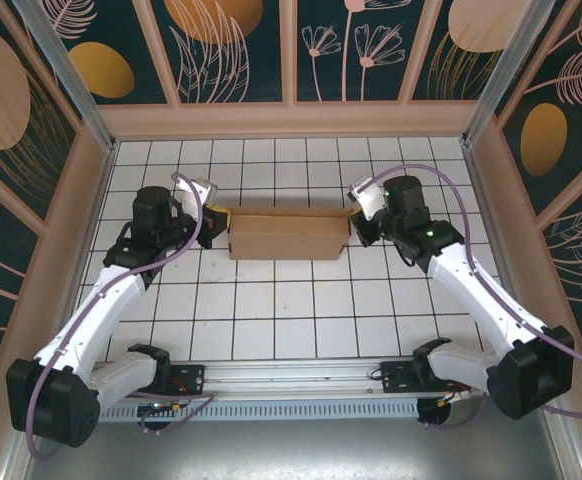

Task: Fold the paper box

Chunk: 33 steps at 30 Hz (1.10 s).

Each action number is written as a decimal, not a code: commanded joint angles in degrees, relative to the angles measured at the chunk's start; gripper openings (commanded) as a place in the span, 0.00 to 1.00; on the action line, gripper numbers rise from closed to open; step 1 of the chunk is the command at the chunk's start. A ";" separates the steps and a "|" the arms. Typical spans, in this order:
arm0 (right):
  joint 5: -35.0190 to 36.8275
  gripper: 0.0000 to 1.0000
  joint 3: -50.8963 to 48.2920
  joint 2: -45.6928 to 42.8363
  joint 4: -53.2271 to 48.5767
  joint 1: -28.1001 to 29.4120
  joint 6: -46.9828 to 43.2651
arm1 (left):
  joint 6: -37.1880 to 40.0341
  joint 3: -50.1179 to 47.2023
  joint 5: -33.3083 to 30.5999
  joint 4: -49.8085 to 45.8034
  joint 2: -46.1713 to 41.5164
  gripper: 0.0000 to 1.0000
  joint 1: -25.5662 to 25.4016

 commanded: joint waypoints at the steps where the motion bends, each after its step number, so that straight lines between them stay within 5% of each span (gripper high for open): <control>1: -7.51 0.00 3.63 0.96 0.20 3.03 6.72 | -7.58 0.70 6.30 5.94 0.97 0.00 -1.73; 7: -6.04 0.00 6.70 2.41 -1.21 2.91 13.12 | -11.84 1.45 2.99 3.59 4.22 0.00 -1.70; 17: -2.76 0.00 16.38 11.40 -10.08 2.21 36.40 | -16.86 2.34 -2.22 1.27 6.25 0.00 -1.69; 33: -1.39 0.00 15.35 14.84 -9.68 2.01 43.23 | -19.42 6.28 -4.71 -1.45 8.26 0.00 -3.50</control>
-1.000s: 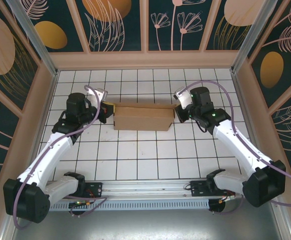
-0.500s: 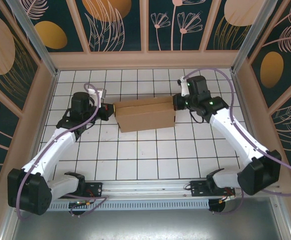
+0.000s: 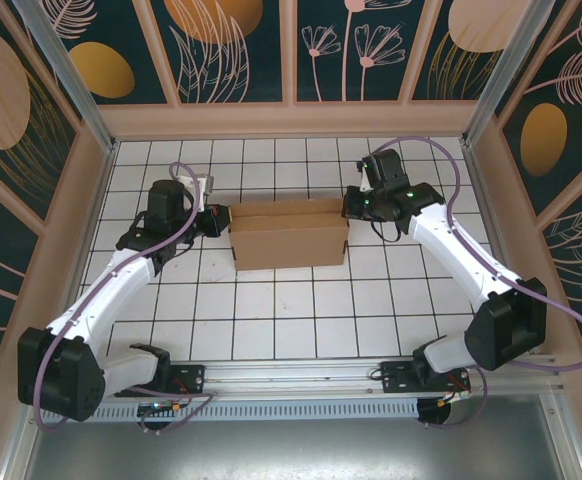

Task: Fold the paper box

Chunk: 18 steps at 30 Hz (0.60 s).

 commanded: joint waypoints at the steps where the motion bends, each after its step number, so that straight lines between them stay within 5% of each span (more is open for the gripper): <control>1: -3.25 0.00 -1.11 -0.16 2.71 1.84 1.03 | -0.78 3.61 2.69 0.43 0.51 0.00 -2.29; 18: 9.32 0.00 -11.62 -8.25 9.16 8.84 -8.11 | 3.78 -0.01 -7.19 -4.29 -2.22 0.00 -5.02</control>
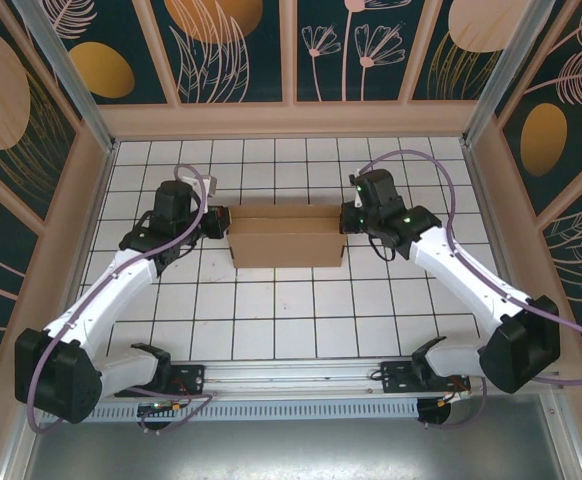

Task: Fold the paper box

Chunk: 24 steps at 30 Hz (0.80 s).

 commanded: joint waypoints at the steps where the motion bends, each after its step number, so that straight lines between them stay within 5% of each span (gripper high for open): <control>1: -0.44 0.00 -2.31 -1.08 1.94 2.51 -2.45 | 2.29 -1.47 1.42 -0.46 -1.66 0.00 -1.70; 24: 6.43 0.00 -12.15 -7.70 9.35 4.87 -2.77 | -0.21 -14.88 -4.74 8.55 -8.74 0.00 -4.67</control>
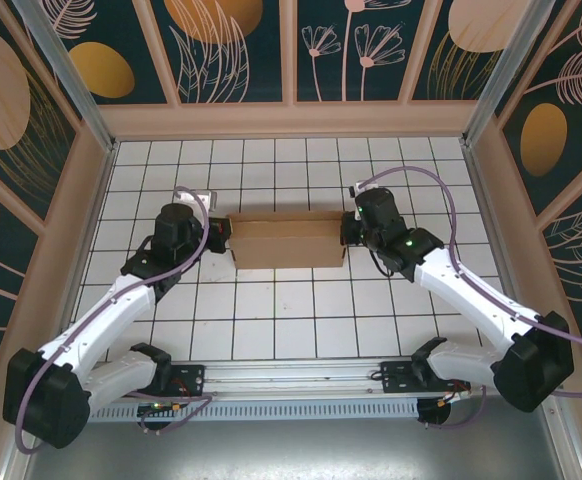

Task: Fold the paper box

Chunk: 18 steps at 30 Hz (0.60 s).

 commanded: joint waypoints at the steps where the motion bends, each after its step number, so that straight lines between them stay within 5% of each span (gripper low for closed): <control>1: 0.17 0.00 -3.29 -1.48 0.74 1.43 0.27 | -0.58 -3.43 0.24 -3.37 -1.19 0.00 -0.82; 18: 3.53 0.00 -17.55 -6.33 12.19 2.83 5.40 | -1.98 -7.30 -1.77 -3.44 0.33 0.00 -1.61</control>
